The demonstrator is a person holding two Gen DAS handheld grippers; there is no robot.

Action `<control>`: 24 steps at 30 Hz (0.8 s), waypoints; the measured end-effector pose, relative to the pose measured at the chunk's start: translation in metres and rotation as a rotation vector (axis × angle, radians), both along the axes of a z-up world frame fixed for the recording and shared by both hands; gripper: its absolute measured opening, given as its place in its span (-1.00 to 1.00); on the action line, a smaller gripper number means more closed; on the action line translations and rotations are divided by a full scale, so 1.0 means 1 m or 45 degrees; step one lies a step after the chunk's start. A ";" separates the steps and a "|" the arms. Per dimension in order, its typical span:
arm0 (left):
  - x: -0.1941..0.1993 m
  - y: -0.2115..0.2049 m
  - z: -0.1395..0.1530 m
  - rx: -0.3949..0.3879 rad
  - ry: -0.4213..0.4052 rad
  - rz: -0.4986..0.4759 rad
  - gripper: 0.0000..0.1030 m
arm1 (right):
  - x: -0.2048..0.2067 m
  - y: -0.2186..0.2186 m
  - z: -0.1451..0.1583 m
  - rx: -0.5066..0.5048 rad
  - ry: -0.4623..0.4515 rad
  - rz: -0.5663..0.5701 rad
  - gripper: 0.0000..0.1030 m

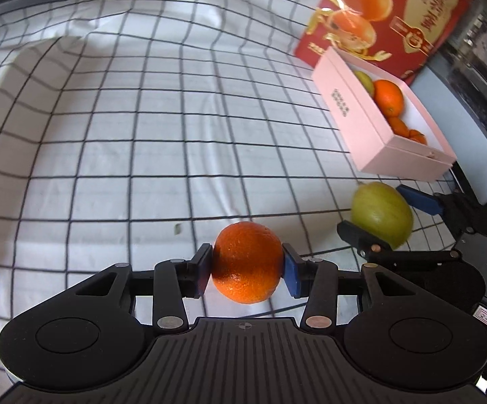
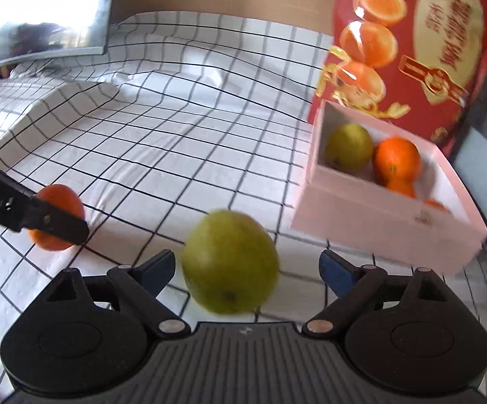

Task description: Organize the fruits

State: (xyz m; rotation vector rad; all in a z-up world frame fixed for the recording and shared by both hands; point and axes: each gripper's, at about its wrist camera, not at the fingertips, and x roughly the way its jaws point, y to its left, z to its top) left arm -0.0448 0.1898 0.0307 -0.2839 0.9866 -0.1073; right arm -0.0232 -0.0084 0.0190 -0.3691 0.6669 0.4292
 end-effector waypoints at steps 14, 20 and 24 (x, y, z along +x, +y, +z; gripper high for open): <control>-0.005 -0.015 -0.003 -0.046 0.044 -0.064 -0.06 | 0.002 -0.013 0.002 0.057 0.149 -0.031 0.15; -0.003 -0.017 -0.002 -0.050 0.042 -0.079 -0.06 | -0.013 -0.032 0.007 0.084 0.160 -0.058 0.14; -0.001 -0.019 -0.006 -0.061 0.047 -0.094 -0.06 | -0.021 -0.036 0.008 0.078 0.152 -0.047 0.14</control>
